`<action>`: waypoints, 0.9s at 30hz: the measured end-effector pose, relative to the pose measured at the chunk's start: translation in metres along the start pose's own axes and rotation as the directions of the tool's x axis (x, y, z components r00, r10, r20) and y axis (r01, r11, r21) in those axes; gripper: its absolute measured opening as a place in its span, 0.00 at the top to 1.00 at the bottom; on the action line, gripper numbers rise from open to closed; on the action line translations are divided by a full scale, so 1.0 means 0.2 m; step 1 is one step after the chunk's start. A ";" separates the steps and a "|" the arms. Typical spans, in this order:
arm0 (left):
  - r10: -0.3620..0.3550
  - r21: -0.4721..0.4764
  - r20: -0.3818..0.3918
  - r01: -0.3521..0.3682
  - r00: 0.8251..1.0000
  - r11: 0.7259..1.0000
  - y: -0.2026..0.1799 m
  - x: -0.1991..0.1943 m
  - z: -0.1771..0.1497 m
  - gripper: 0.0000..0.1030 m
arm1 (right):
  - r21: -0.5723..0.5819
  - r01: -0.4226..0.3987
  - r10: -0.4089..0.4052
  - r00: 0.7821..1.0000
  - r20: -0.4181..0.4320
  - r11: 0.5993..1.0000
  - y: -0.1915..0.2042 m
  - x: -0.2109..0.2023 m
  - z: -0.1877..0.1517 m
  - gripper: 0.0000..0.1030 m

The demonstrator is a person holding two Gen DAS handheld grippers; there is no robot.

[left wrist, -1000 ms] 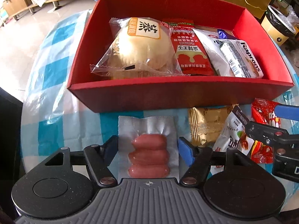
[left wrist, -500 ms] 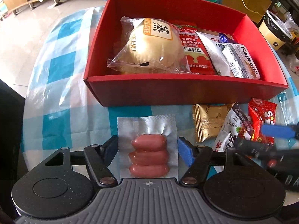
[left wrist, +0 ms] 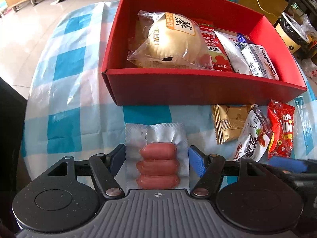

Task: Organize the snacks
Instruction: 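Grasp the sausage pack with the left tool while the right tool grasps the white packet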

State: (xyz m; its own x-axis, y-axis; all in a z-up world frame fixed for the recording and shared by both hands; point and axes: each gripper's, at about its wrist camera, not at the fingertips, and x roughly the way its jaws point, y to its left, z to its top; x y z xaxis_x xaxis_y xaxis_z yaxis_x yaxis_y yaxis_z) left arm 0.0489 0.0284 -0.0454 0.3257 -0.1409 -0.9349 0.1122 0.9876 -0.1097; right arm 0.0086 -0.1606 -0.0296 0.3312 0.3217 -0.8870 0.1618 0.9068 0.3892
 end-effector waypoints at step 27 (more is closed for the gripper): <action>0.077 0.089 0.033 -0.080 0.996 0.993 -0.06 0.01 -0.09 0.26 | -0.286 0.221 -0.219 0.975 0.040 0.932 0.15 0.11 -0.04 0.54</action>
State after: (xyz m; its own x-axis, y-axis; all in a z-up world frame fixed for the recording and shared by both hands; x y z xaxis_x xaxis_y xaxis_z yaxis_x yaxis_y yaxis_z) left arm 0.0307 0.0185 -0.0521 0.3645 -0.0667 -0.9288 0.1691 0.9856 -0.0044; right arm 0.0135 -0.1252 -0.0387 0.3243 0.1044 -0.9402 -0.0417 0.9945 0.0960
